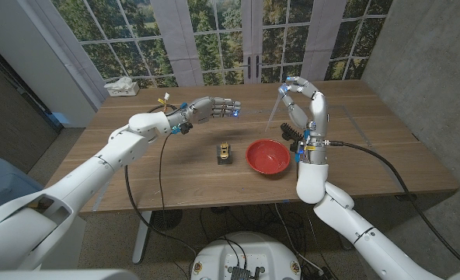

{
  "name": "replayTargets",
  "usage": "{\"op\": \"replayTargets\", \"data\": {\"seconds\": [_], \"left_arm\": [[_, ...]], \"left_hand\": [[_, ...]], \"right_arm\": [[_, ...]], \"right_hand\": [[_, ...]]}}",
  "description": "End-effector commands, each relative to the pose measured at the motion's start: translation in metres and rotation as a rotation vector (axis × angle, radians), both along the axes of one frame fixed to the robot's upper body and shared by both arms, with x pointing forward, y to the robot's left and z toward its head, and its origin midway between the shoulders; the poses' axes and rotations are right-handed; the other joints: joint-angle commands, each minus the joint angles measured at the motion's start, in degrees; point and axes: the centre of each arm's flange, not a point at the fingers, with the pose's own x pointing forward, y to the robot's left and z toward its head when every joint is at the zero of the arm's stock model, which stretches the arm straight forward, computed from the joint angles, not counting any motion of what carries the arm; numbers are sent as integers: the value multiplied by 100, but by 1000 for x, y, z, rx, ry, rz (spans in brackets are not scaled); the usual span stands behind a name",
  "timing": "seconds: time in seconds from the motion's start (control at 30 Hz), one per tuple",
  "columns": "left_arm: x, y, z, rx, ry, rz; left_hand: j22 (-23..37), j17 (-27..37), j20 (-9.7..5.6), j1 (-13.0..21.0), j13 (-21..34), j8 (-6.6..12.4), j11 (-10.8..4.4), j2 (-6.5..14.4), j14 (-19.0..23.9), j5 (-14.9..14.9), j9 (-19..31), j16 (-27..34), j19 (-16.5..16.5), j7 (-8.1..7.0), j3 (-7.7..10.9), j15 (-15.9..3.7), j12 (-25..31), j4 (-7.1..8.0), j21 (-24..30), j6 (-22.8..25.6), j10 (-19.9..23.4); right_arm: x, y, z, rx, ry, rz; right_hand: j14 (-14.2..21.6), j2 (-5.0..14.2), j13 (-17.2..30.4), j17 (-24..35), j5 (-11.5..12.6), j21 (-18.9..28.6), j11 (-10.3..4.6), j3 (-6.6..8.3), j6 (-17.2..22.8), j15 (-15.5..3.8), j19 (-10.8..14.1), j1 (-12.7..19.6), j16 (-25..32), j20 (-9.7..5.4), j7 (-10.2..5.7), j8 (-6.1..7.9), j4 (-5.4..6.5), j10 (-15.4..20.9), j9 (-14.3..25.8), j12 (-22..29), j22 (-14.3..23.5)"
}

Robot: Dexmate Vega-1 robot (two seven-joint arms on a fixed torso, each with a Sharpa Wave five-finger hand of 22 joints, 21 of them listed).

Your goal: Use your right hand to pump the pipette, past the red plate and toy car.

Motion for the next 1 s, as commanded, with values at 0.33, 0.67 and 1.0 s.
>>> {"op": "replayTargets", "data": {"seconds": [0.33,0.67,1.0], "left_arm": [[-1,-3,1,3,-3,-7],[-3,-3,2,7,-6,-6],[-4,-1,2,7,-6,1]], "left_hand": [[29,-2,-11,-54,-2,24,26,16,-16,11,11,17,4,34,51,-235,25,-21,35,39,19],[30,0,-15,-78,-2,24,34,15,-17,8,11,18,6,35,55,-226,28,-13,36,39,26],[30,2,-13,-98,-2,25,33,22,-21,7,11,17,5,33,66,-233,29,-8,37,43,28]], "right_arm": [[-2,-1,-3,16,-13,-15],[-6,1,-5,29,-47,-57],[-5,3,-3,13,-32,-66]], "right_hand": [[28,46,30,53,-43,47,-47,67,92,-952,9,106,58,-34,-8,49,-75,112,-6,7,28],[3,23,76,78,-96,104,-183,191,256,-999,67,479,23,-127,1,76,-171,347,-47,82,23],[51,-128,131,-51,-9,115,-201,333,475,-976,68,527,-149,-183,250,244,-118,404,96,95,3]]}}
